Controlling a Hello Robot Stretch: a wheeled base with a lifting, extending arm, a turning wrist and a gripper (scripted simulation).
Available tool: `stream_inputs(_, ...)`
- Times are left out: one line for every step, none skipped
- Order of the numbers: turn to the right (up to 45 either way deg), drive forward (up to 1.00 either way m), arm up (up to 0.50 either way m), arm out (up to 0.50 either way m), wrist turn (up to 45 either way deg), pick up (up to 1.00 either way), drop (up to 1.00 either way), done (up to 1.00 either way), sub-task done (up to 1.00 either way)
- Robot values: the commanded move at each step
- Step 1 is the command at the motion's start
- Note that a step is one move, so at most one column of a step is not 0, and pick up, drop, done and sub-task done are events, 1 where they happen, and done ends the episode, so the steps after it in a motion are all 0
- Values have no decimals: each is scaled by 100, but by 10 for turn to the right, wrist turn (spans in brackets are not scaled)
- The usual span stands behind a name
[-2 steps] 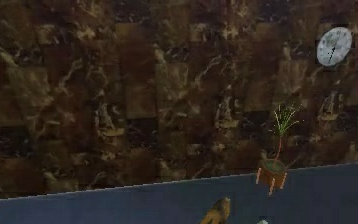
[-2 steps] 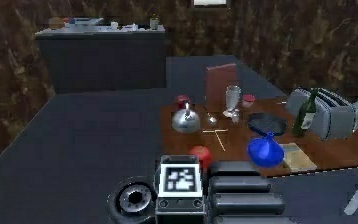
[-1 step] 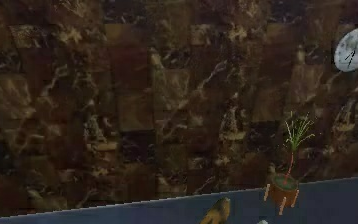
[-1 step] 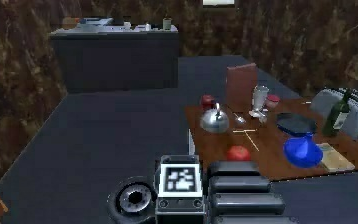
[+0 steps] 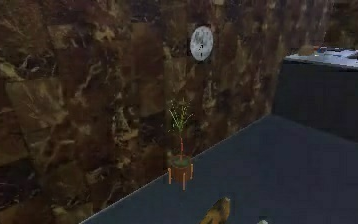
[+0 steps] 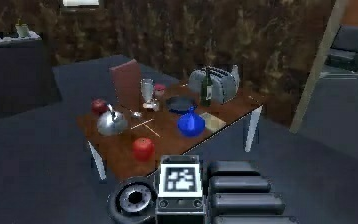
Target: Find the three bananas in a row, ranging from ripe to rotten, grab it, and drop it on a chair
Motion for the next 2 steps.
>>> stream_inputs(0, 45, 0, 0, 0, 0, 0, 0, 0)
stream_inputs(360, 0, 0, 0, 0, 0, 0, 0, 0)
